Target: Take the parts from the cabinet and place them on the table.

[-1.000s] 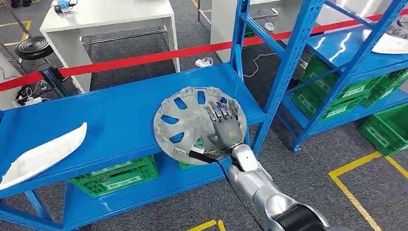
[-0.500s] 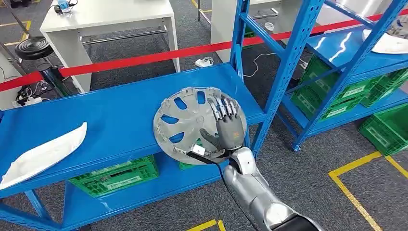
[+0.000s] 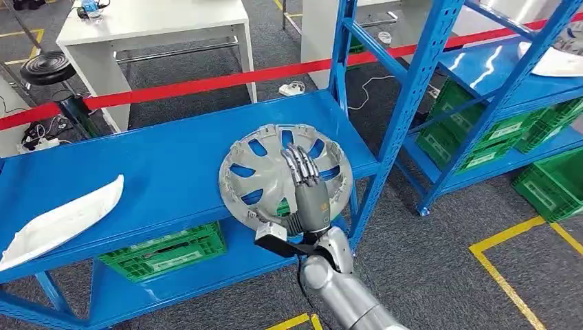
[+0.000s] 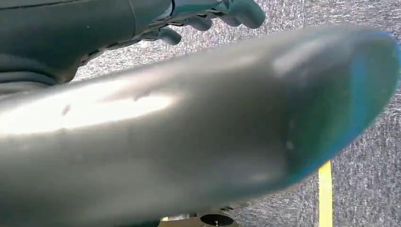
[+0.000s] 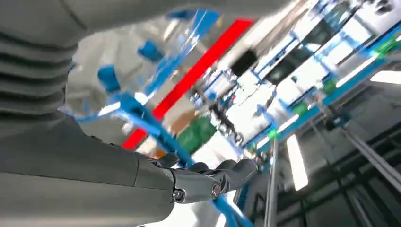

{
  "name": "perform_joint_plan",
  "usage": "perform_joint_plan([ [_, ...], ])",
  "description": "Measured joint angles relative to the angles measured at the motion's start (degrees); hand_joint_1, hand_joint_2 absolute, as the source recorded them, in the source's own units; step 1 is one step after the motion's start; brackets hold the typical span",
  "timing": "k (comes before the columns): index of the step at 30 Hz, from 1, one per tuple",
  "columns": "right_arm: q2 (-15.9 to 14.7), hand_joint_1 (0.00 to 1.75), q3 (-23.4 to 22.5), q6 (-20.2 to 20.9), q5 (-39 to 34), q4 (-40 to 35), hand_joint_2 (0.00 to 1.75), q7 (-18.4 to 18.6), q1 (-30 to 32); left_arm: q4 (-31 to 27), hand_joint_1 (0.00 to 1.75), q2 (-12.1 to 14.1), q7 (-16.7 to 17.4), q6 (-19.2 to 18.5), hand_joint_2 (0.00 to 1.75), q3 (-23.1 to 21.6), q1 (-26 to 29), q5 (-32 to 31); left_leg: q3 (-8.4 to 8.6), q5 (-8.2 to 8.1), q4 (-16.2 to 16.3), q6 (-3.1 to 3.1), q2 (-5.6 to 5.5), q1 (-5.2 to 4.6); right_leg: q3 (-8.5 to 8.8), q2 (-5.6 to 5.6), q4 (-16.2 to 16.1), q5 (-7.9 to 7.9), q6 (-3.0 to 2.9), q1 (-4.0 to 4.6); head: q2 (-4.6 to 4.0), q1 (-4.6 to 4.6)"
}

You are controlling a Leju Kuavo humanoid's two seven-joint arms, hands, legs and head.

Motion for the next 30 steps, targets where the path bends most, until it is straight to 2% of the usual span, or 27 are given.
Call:
perform_joint_plan([
  [6, 0.0, 0.0, 4.0, 2.5, -1.8, -2.1, 0.0, 2.0, 2.6, 0.0, 0.0, 0.0, -0.8, -0.1, 0.0, 0.0, 0.0, -0.2, 0.01, 0.0, 0.0, 0.0, 0.01, 0.0, 0.01, 0.01, 0.0, 0.0, 0.01, 0.0, 0.02, 0.0],
  [11, -0.1, 0.0, 5.5, 1.6, 3.0, -1.8, 0.0, 7.4, 3.3, 0.0, 0.0, -0.1, -1.4, -0.3, 0.0, 0.0, 0.1, -0.2, 0.01, 0.0, 0.0, 0.0, 0.02, 0.0, 0.0, 0.01, 0.0, 0.0, 0.01, 0.0, 0.02, 0.0],
  [12, -0.2, 0.0, 5.7, 1.4, 4.5, -1.7, 1.75, 8.9, 3.5, 0.0, 0.0, -0.1, -1.5, -0.3, 0.0, 0.0, 0.1, -0.2, 0.01, 0.0, 0.0, 0.0, 0.01, 0.0, 0.0, 0.01, 0.0, 0.0, 0.01, 0.0, 0.0, -0.02],
  [16, -0.5, 0.0, 6.3, 1.4, 10.8, -1.2, 1.75, 15.0, 3.9, 0.1, 0.0, -0.2, -1.4, -0.4, 0.0, 0.0, 0.1, -0.2, 0.0, 0.0, 0.0, 0.0, 0.01, 0.0, -0.01, 0.01, 0.0, 0.0, 0.01, 0.01, 0.0, 0.0],
  [20, -0.9, 0.0, 6.8, 1.8, 14.6, -0.4, 1.75, 18.1, 4.2, 0.1, 0.0, -0.3, -0.9, -0.4, 0.0, 0.0, 0.1, -0.1, -0.01, 0.0, 0.0, 0.0, 0.01, 0.0, -0.02, 0.01, 0.0, -0.01, 0.01, 0.0, 0.0, 0.0],
  [30, -1.2, 0.0, 7.0, 3.4, 17.3, 0.5, 1.75, 19.6, 4.5, 0.2, 0.0, -0.5, -0.2, -0.6, 0.0, 0.0, 0.2, -0.6, -0.02, 0.0, 0.0, 0.0, 0.02, 0.0, -0.02, 0.01, 0.0, 0.0, 0.01, 0.0, 0.0, 0.0],
])
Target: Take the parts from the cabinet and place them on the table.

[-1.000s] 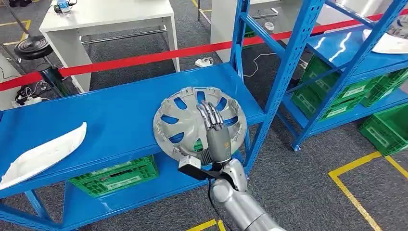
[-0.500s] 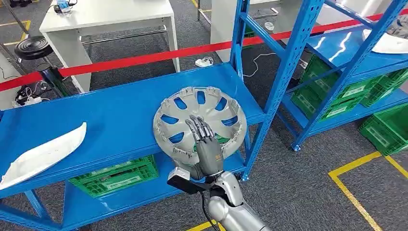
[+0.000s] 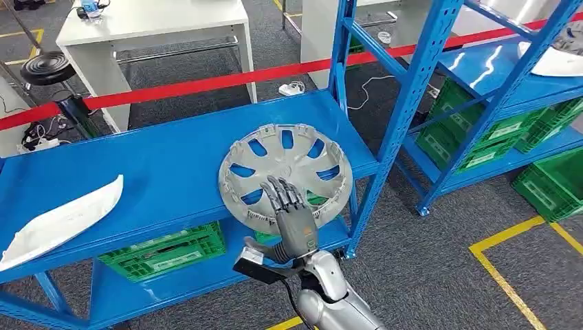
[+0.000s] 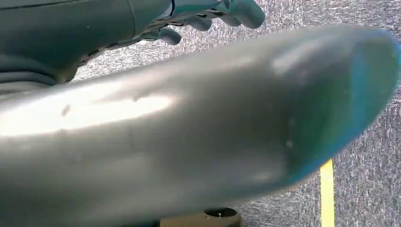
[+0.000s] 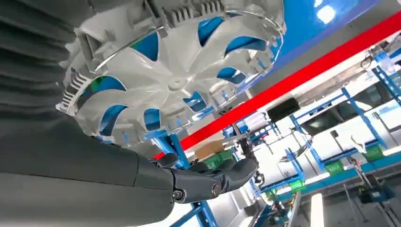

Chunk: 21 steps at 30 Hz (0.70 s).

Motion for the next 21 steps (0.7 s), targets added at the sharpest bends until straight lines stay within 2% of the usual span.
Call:
perform_joint_plan([
  [6, -0.1, 0.0, 0.0, 1.3, 2.8, 0.1, 1.75, 0.7, 0.0, 0.0, 0.0, -0.2, -0.8, -0.3, 0.0, 0.0, 0.0, 0.0, 0.0, 0.0, 0.0, 0.0, 0.0, 0.0, 0.0, 0.0, 0.0, 0.0, 0.0, 0.0, 0.0, 0.0],
  [14, -0.8, 0.0, 0.0, 1.6, 10.4, 0.7, 1.75, 6.3, 0.0, 0.0, 0.0, -0.2, -0.7, -0.5, 0.0, 0.0, 0.0, 0.1, 0.0, 0.0, 0.0, 0.0, 0.0, 0.0, 0.0, 0.0, 0.0, 0.0, 0.0, 0.0, 0.02, 0.0],
  [21, -1.7, 0.0, -0.7, 1.6, 13.0, 1.3, 1.75, 7.7, 0.0, 0.0, 0.0, -0.2, -0.5, -0.7, 0.0, 0.0, 0.0, -0.3, 0.0, 0.0, 0.0, 0.0, 0.0, 0.0, -0.01, 0.0, 0.0, 0.0, 0.0, 0.0, 0.0, 0.0],
])
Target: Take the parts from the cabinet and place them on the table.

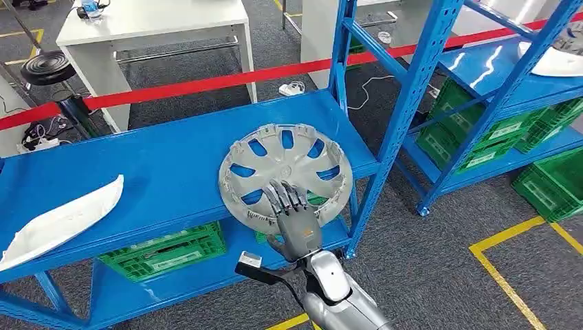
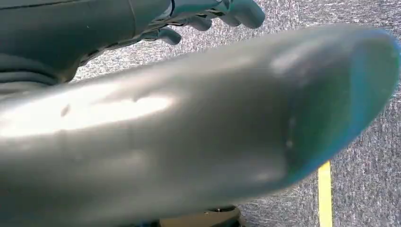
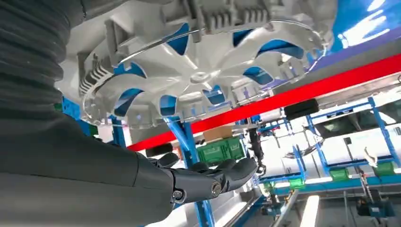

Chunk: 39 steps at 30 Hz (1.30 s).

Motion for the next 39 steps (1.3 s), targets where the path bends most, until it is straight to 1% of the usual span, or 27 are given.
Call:
perform_joint_plan([
  [11, -0.2, 0.0, -2.4, 0.6, 0.8, 0.4, 1.75, 0.0, 0.0, 0.0, 0.0, 0.0, -0.3, 0.0, 0.0, 0.0, 0.0, -0.1, 0.0, 0.0, 0.0, 0.0, 0.01, 0.0, -0.01, 0.0, 0.0, 0.0, 0.0, 0.0, 0.0, 0.0],
  [29, -0.2, 0.0, -3.7, 0.9, 1.7, 0.9, 1.75, -0.4, -0.1, 0.0, 0.0, 0.0, -0.9, 0.1, 0.0, 0.0, 0.0, 0.1, -0.01, 0.0, 0.0, 0.0, 0.0, 0.0, 0.0, 0.0, 0.0, 0.0, 0.0, 0.0, 0.0, 0.0],
  [39, -0.2, 0.0, -5.7, 0.0, 3.9, 5.2, 1.75, -0.5, -1.9, 0.0, 0.0, 0.0, -1.0, 0.3, 0.0, 0.1, 0.0, 0.6, -0.01, 0.0, 0.0, 0.0, 0.0, 0.0, 0.0, 0.0, 0.0, 0.0, 0.0, 0.0, 0.02, 0.0],
])
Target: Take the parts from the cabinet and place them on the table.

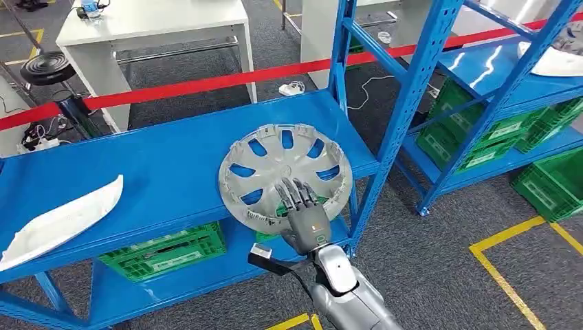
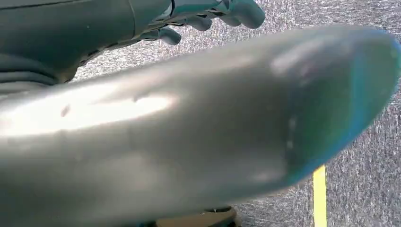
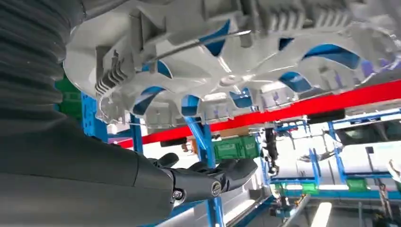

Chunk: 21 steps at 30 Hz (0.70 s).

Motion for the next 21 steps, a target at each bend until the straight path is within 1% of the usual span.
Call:
perform_joint_plan([
  [11, 0.0, 0.0, -0.9, -1.2, 0.1, 3.5, 1.75, -1.6, -2.0, 0.0, 0.0, 0.0, 0.4, 0.9, 0.0, 0.2, 0.0, 0.2, 0.0, 0.0, 0.0, 0.0, 0.01, 0.0, 0.0, 0.0, 0.0, 0.0, 0.0, 0.0, 0.0, 0.0],
  [21, 0.0, 0.0, -1.1, -1.3, 0.4, 5.0, 1.75, -1.8, -2.7, 0.0, 0.0, 0.0, 0.2, 1.0, 0.0, 0.6, 0.0, 0.2, 0.01, 0.0, 0.0, 0.0, 0.0, 0.0, 0.01, 0.0, 0.0, 0.01, 0.0, 0.0, 0.0, 0.0],
])
